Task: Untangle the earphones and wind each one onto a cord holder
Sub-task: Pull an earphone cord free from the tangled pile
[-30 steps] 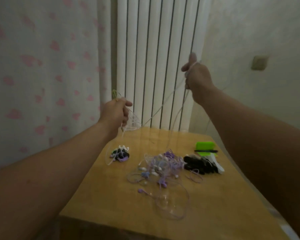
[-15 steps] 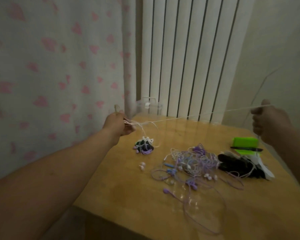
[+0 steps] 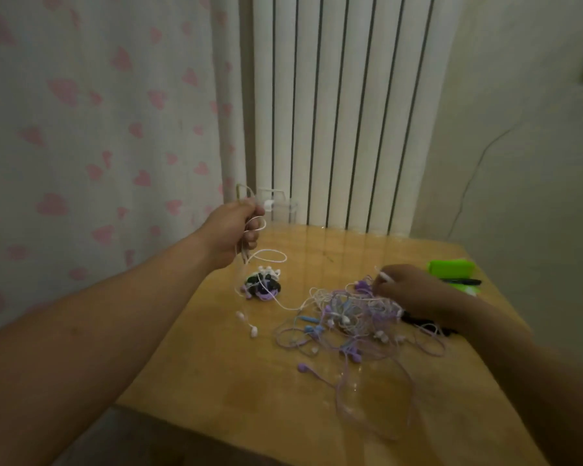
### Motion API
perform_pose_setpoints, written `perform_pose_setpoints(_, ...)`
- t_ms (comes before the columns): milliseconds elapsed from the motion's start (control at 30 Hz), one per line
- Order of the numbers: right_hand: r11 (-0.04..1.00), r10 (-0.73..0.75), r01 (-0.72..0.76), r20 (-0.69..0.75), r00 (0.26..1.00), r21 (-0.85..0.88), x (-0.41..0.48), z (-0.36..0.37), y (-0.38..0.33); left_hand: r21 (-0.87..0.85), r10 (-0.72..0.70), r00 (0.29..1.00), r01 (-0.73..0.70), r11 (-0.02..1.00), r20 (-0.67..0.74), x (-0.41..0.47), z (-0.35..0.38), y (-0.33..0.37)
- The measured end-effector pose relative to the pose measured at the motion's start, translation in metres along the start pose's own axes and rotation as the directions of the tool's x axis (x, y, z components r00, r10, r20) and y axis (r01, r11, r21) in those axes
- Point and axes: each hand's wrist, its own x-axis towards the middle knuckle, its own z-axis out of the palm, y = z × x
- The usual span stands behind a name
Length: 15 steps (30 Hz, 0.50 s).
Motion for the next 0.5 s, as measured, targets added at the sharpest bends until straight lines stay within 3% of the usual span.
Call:
perform_pose_setpoints(67, 0.994, -0.002, 0.010, 0.080, 0.997, -0.105, -0.007, -0.003, -0.017, 0.022, 0.050, 0.994, -0.053, 0.998, 0.095, -0.008, 0.014, 0.021)
perform_pose_setpoints(133, 0.987, -0.047, 0.054, 0.048, 0.998, -0.152, -0.009, -0.006, -0.028, 0.025, 0.082, 0.980, -0.088, 0.996, 0.181, -0.018, 0.023, 0.038)
perform_pose_setpoints(267, 0.949, -0.263, 0.274, -0.087, 0.961, 0.155, -0.015, 0.008, -0.074, -0.029, 0.088, 0.954, -0.083, 0.996, 0.286, -0.035, 0.033, 0.057)
perform_pose_setpoints(367, 0.888, -0.331, 0.305, 0.020, 0.943, 0.346, -0.013, 0.039, -0.108, -0.085, 0.082, 0.937, -0.056, 0.995, 0.340, -0.044, 0.031, 0.064)
perform_pose_setpoints(500, 0.840, -0.345, 0.278, 0.061, 0.937, 0.466, -0.003, 0.069, -0.123, -0.125, 0.071, 0.930, -0.027, 0.992, 0.360, -0.050, 0.011, 0.062)
